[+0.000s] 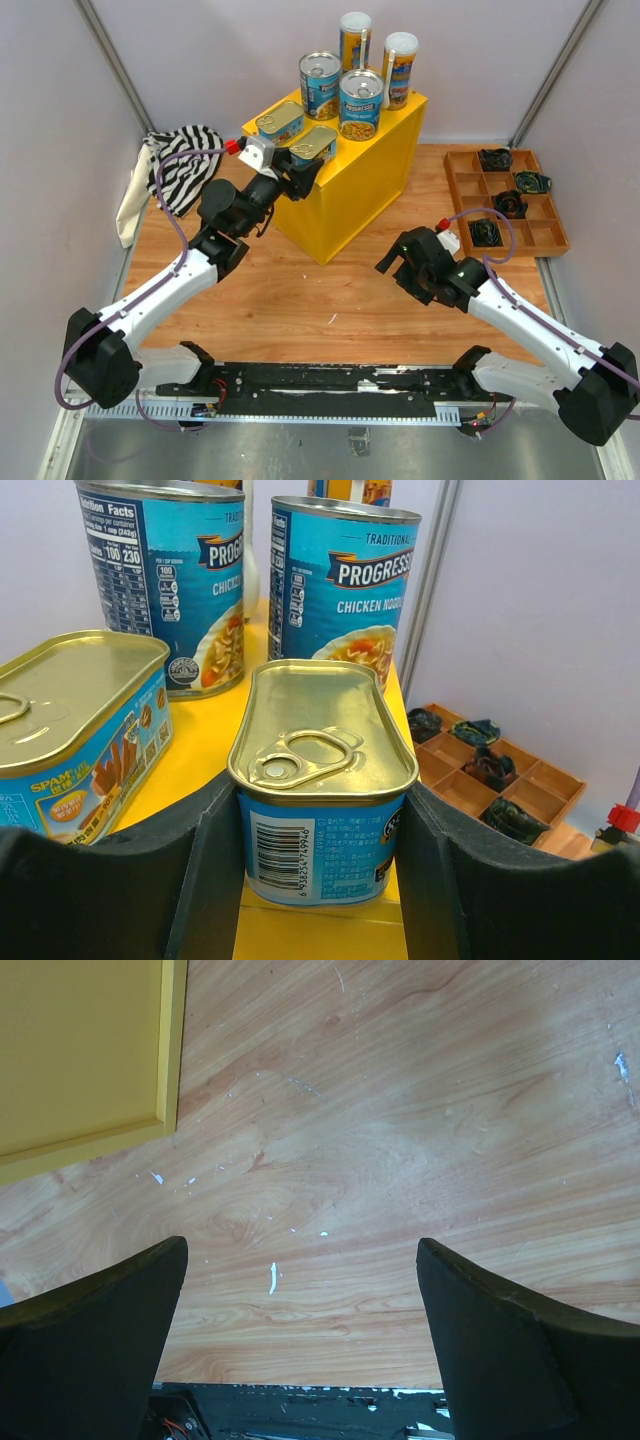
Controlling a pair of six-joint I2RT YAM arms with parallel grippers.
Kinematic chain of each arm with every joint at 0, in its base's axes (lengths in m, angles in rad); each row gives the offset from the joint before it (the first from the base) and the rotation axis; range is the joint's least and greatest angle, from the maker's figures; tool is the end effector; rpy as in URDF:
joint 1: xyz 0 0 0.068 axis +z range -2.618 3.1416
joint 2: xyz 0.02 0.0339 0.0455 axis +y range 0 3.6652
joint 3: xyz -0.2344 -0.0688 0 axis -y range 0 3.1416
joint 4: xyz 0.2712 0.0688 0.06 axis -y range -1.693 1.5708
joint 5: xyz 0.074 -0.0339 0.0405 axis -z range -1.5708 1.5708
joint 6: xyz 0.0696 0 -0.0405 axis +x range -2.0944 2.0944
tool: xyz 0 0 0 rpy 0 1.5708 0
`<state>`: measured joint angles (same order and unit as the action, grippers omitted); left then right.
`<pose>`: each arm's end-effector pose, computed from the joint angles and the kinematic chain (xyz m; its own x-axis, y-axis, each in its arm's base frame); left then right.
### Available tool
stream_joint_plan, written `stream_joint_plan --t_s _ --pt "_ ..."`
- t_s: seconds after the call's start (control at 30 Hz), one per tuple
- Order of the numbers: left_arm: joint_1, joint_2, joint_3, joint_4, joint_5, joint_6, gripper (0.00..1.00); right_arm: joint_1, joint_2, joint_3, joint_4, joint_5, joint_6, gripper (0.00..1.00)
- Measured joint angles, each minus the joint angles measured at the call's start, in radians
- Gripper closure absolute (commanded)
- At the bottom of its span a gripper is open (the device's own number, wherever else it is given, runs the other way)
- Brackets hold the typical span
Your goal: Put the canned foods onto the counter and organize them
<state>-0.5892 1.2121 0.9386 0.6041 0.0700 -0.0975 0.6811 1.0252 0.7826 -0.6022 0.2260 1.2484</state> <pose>0.2889 -0.1989 0.3641 0.2093 -0.2567 -0.9436 0.6327 0.7713 -0.0695 0.2197 0.1580 0.2009 -0.6565 0.6578 -0.3693 0.3932 0.7162 0.5766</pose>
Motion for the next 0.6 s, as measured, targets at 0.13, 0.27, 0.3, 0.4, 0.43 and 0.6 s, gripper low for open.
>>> stream_joint_plan --t_s 0.13,0.27,0.3,0.4,0.43,0.6 --pt "0.013 0.013 0.014 -0.006 0.018 -0.010 0.91 0.000 -0.001 0.000 0.003 0.000 0.000 0.02" --pt "0.025 0.023 0.026 -0.013 0.043 -0.017 0.79 0.000 -0.001 0.000 0.008 0.000 -0.001 0.02" --pt "0.026 0.024 0.029 -0.015 0.049 -0.018 0.77 0.000 -0.001 0.000 0.008 0.000 -0.001 0.02" --pt "0.027 0.026 0.031 -0.018 0.061 -0.018 0.61 0.000 0.000 0.000 0.009 0.000 -0.001 0.02" --pt "0.028 0.026 0.031 -0.018 0.063 -0.018 0.59 0.000 0.000 0.000 0.010 0.000 -0.001 0.02" --pt "0.030 0.026 0.031 -0.019 0.070 -0.019 0.41 0.000 0.000 0.000 0.015 0.000 -0.002 0.02"
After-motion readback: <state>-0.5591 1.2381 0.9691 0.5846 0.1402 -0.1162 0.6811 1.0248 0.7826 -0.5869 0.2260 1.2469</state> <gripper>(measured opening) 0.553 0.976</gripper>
